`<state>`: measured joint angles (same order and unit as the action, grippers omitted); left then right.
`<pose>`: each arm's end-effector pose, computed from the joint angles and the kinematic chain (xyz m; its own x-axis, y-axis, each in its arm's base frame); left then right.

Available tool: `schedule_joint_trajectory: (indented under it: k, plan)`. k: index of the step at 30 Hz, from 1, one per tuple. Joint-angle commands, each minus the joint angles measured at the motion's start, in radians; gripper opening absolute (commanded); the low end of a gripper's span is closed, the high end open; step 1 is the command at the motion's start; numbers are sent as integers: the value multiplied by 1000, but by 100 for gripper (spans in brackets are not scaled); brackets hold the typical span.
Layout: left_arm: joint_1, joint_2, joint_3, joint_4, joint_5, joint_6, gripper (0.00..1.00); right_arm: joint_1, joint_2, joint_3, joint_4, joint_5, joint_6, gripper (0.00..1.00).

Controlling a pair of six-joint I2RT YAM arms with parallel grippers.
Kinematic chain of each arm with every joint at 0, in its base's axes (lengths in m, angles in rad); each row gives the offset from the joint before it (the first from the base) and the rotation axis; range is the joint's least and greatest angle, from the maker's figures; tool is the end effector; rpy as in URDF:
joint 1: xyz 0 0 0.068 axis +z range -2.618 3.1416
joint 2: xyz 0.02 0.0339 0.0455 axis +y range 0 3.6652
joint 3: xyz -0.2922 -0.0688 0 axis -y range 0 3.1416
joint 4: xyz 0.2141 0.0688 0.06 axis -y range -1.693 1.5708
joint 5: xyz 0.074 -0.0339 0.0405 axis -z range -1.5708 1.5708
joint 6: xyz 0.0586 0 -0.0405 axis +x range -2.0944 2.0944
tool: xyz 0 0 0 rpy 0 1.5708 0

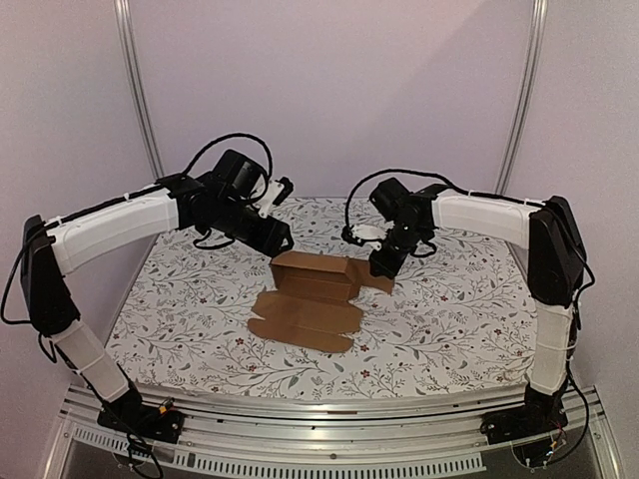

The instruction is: Fold the paper box

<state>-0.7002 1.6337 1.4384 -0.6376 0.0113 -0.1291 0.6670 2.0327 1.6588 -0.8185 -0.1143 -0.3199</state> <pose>0.2666 -0.2255 0.3243 -0.6448 0.3750 -0.6661 0.5719 0.8148 -0.0949 0.3261 0.2653 0.2299 -0.4894 -0.7830 -0.3840 -0.8444 0.5354 -0.0156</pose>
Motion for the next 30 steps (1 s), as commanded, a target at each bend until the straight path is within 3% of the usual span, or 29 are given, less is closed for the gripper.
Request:
schedule_joint_trajectory:
  k: [1,6,12,17,21,30]
  plan:
    - [27,46,-22,-55,50,44,67,-24,-56,-3,-14,-45,-216,0]
    - [28,70,-21,-54,100,30,67,-109,-18,145,-224,-347,-315,0]
    - [30,50,-56,-35,188,23,67,-125,46,182,-351,-435,-377,0]
    - [6,28,-121,7,292,31,67,-123,94,179,-343,-456,-359,1]
    - [-35,26,-136,21,293,69,68,-110,93,156,-326,-444,-358,2]
    - [-51,138,-131,93,355,84,69,-34,94,108,-193,-227,-271,1]
